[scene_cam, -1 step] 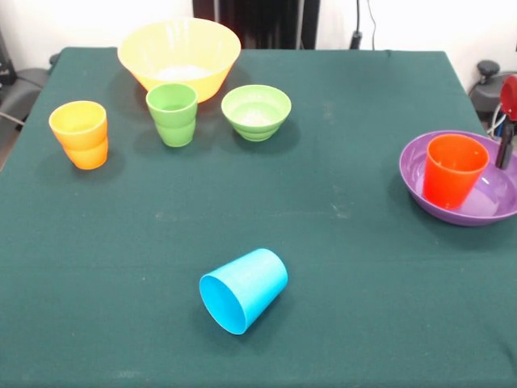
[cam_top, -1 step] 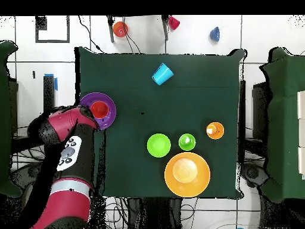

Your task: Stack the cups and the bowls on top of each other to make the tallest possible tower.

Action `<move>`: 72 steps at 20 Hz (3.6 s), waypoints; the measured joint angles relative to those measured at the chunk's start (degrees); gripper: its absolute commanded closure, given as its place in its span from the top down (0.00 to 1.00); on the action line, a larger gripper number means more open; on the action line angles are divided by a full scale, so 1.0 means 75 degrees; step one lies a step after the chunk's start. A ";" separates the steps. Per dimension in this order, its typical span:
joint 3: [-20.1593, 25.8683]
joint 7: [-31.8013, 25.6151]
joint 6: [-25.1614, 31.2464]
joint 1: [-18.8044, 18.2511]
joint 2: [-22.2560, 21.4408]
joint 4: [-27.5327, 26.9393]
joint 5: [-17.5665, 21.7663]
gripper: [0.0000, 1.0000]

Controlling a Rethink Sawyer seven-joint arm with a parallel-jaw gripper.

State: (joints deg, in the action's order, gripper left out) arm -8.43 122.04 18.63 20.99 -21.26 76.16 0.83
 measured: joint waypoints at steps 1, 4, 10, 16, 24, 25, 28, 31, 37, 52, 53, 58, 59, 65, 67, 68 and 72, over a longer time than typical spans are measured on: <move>0.0000 0.0000 0.0000 -0.0010 -0.0018 0.0010 -0.0001 1.00; 0.0006 0.0000 0.0000 -0.0069 -0.0155 0.0109 -0.0009 1.00; 0.0003 0.0000 0.0000 -0.0110 -0.0384 0.0227 -0.0094 1.00; -0.0018 0.0000 0.0000 -0.0060 -0.0434 0.0227 -0.0189 1.00; -0.0022 0.0000 0.0000 -0.0024 -0.0390 0.0227 -0.0233 1.00; -0.0023 0.0000 0.0000 -0.0024 -0.0387 0.0227 -0.0232 1.00; -0.0056 0.0000 0.0000 -0.0021 -0.0361 0.0224 -0.0233 1.00; -0.0132 0.0000 -0.0002 -0.0005 -0.0292 0.0204 -0.0235 1.00; -0.0210 -0.0002 -0.0072 0.0006 -0.0091 0.0060 -0.0238 1.00; -0.0218 0.0000 -0.0076 -0.0009 0.0507 -0.0061 -0.0238 1.00; -0.0218 0.0000 -0.0075 -0.0009 0.0507 -0.0061 -0.0238 1.00; -0.0219 0.0000 -0.0075 -0.0009 0.0514 -0.0061 -0.0260 1.00; -0.0219 0.0000 -0.0076 -0.0009 0.0521 -0.0062 -0.0271 1.00; -0.0219 0.0000 -0.0076 -0.0006 0.0623 -0.0061 -0.0281 1.00; -0.0224 0.0000 -0.0076 0.0003 0.0641 -0.0061 -0.0281 1.00; -0.0233 0.0000 -0.0076 0.0011 0.0644 -0.0061 -0.0281 1.00; -0.0324 0.0000 -0.0076 0.0095 0.0643 -0.0062 -0.0281 1.00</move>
State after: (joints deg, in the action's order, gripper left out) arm -10.86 122.04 18.05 21.70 -16.44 75.69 -1.27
